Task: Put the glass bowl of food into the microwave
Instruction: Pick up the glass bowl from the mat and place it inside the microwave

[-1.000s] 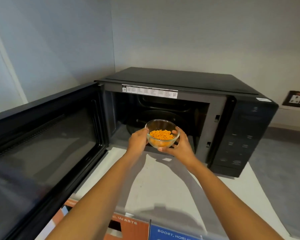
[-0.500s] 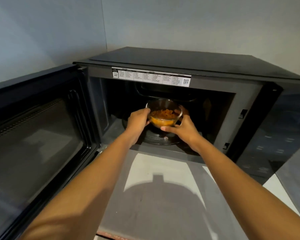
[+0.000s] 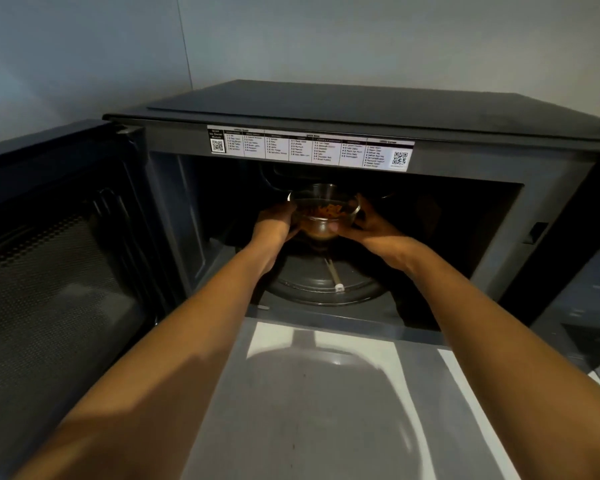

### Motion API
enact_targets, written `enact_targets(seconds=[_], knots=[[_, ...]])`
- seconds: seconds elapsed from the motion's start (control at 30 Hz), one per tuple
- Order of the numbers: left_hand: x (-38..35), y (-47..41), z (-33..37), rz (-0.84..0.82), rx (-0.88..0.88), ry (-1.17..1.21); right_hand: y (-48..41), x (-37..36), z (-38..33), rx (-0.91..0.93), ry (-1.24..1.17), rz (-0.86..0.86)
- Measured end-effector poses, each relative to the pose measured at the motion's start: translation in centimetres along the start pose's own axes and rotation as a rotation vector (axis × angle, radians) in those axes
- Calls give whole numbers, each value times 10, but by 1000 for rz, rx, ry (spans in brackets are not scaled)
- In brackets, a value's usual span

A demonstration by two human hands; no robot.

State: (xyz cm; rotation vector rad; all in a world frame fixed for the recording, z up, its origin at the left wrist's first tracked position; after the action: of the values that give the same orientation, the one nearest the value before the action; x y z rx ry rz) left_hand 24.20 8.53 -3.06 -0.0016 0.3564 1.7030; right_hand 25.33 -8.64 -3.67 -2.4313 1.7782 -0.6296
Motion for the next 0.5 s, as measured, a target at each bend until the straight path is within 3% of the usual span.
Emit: enact_targets(seconds=[0.5], knots=[[2,-15,-10,-9,18,-56,-5,3,14,-37,-4,-20]])
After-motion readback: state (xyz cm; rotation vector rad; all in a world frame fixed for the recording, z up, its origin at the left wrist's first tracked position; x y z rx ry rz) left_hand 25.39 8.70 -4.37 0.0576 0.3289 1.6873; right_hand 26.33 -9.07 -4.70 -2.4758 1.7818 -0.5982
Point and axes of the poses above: each hand's wrist, its own y-axis away from the middle knuckle, its own x-axis out of the back of the hand, z = x × y, the point moved 1 cm from there along -y, towards the middle knuckle, and after that the axes turned 10 degrees about x, right-handed, at the moved point
